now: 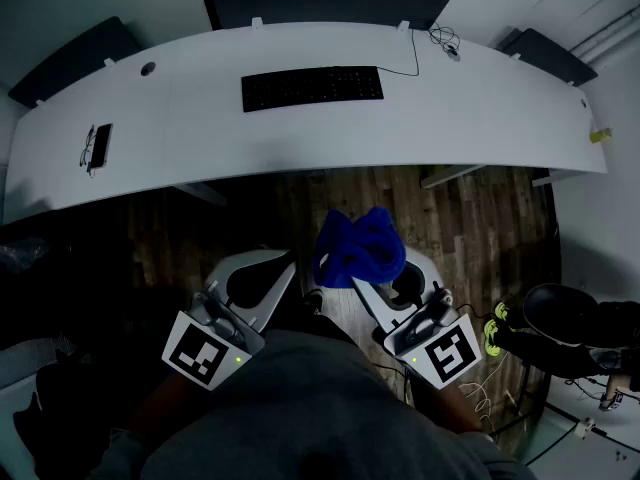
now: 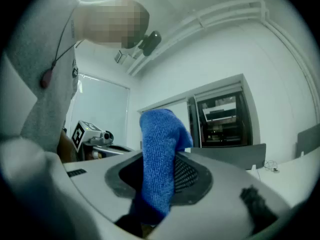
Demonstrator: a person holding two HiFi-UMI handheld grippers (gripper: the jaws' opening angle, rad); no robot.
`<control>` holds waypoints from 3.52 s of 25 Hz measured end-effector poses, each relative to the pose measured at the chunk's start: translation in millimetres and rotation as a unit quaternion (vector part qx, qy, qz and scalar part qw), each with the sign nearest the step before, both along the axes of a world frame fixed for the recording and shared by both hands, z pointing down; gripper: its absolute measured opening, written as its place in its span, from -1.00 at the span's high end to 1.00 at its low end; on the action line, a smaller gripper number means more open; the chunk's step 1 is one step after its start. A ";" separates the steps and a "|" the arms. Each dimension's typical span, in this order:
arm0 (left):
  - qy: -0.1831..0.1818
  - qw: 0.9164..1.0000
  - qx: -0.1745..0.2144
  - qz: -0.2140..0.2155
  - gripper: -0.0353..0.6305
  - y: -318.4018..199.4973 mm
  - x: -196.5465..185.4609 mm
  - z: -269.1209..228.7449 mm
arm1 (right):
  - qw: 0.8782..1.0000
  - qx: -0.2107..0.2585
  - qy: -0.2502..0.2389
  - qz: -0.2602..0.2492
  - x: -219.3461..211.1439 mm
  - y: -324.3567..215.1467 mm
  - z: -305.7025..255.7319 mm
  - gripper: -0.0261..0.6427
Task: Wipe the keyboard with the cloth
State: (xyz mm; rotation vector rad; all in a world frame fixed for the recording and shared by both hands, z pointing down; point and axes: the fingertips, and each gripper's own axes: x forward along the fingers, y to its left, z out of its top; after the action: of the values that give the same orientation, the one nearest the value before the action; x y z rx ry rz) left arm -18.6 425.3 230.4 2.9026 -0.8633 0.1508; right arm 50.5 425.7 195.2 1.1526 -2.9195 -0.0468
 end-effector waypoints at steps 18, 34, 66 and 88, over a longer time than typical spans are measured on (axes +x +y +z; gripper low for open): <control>-0.005 1.000 0.002 -0.022 0.87 56.2 -13.7 -12.7 | 1.000 0.009 0.003 -0.003 -6.4 64.5 -10.6 0.54; 0.004 0.999 -0.020 -0.032 0.87 -23.0 -45.5 5.9 | 0.999 -0.038 0.023 -0.023 -44.6 -19.4 16.8 0.53; 0.011 0.999 -0.025 -0.025 0.87 -232.7 -134.8 18.8 | 0.995 -0.082 0.060 -0.018 -146.1 -222.4 41.8 0.52; -0.021 0.989 -0.023 -0.144 0.87 -365.8 1.9 18.0 | 0.989 -0.074 0.064 -0.115 -8.5 -371.7 55.6 0.52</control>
State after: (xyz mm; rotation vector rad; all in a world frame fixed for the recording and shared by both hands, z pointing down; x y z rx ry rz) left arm -16.7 59.5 248.4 2.7034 -1.2552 0.2031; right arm 42.0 54.0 250.8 0.7593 -2.8687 0.0892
